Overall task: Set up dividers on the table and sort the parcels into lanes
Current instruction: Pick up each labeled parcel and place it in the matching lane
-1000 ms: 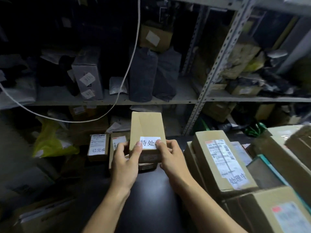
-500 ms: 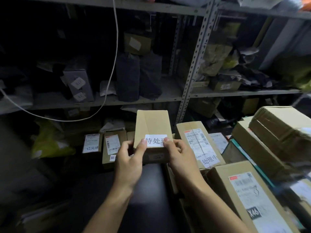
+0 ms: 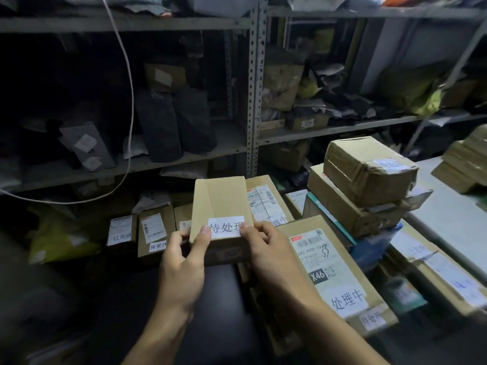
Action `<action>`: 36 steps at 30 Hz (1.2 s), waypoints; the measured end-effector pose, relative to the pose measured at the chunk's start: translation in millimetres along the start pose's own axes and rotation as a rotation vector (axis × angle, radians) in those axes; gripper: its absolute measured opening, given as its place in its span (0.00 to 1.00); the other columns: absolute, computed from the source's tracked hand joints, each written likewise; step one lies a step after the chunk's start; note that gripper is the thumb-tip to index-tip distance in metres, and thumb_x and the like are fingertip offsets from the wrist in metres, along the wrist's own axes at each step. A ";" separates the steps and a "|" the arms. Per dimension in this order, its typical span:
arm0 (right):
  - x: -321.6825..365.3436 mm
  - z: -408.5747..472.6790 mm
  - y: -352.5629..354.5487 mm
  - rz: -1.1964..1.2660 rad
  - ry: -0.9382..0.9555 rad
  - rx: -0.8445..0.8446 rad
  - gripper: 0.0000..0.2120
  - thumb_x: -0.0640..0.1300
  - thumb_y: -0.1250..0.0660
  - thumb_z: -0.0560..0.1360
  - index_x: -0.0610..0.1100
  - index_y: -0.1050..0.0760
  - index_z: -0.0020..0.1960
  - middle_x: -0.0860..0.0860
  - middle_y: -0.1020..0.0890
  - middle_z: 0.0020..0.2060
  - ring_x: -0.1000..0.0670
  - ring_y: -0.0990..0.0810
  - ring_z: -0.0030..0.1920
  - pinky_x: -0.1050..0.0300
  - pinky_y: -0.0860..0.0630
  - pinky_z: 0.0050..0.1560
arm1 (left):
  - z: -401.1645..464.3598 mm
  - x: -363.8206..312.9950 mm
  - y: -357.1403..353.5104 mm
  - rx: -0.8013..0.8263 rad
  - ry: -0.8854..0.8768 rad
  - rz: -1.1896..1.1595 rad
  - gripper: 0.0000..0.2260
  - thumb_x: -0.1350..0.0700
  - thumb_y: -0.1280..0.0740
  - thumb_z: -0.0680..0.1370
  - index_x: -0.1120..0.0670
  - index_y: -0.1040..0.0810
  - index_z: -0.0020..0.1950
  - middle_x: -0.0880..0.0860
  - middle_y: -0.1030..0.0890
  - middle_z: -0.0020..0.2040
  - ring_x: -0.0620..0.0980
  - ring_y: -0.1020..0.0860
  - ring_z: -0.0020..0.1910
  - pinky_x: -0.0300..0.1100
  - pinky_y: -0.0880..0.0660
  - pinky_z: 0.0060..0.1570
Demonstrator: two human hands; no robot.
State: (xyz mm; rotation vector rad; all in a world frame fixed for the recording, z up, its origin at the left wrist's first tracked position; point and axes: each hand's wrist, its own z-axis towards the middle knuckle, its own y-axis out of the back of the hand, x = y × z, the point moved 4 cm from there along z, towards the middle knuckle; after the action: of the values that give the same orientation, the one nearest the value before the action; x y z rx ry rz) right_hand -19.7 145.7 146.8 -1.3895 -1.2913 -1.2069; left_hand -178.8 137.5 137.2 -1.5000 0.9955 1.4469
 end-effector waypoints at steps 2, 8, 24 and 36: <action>1.8 -5.6 7.6 0.007 -0.014 0.000 0.10 0.52 0.34 0.79 0.48 0.20 0.54 0.54 0.14 0.44 0.59 0.16 0.44 0.63 0.21 0.46 | -7.9 -1.5 -4.8 0.008 0.002 -0.007 0.19 0.39 0.29 0.69 0.51 0.19 0.51 0.48 0.14 0.47 0.48 0.17 0.50 0.47 0.23 0.52; 12.4 -17.8 35.4 0.056 0.011 0.004 0.09 0.49 0.33 0.79 0.45 0.20 0.53 0.56 0.13 0.39 0.61 0.16 0.38 0.72 0.27 0.33 | -28.2 -12.8 -23.9 0.043 -0.056 0.011 0.20 0.32 0.32 0.69 0.45 0.20 0.49 0.45 0.15 0.46 0.45 0.17 0.48 0.43 0.24 0.48; 165.2 33.0 185.9 -0.266 0.229 -0.143 0.20 0.60 0.38 0.78 0.45 0.20 0.53 0.50 0.14 0.48 0.49 0.15 0.49 0.53 0.20 0.49 | -25.0 -133.5 -187.2 0.212 -0.247 -0.017 0.20 0.32 0.36 0.72 0.48 0.27 0.48 0.48 0.20 0.47 0.44 0.20 0.45 0.28 0.28 0.30; 176.7 88.0 273.2 -0.190 0.123 -0.210 0.16 0.54 0.40 0.80 0.44 0.20 0.55 0.50 0.13 0.44 0.56 0.15 0.32 0.62 0.24 0.31 | -4.3 -142.9 -304.4 0.237 -0.143 0.204 0.26 0.32 0.40 0.76 0.52 0.30 0.60 0.53 0.25 0.58 0.52 0.24 0.54 0.47 0.25 0.54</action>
State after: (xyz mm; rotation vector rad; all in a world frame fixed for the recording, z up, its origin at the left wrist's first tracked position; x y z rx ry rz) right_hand 259.5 235.7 312.8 -1.3371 -1.2607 -1.5702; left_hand 101.7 244.7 288.8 -1.1355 1.2117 1.4951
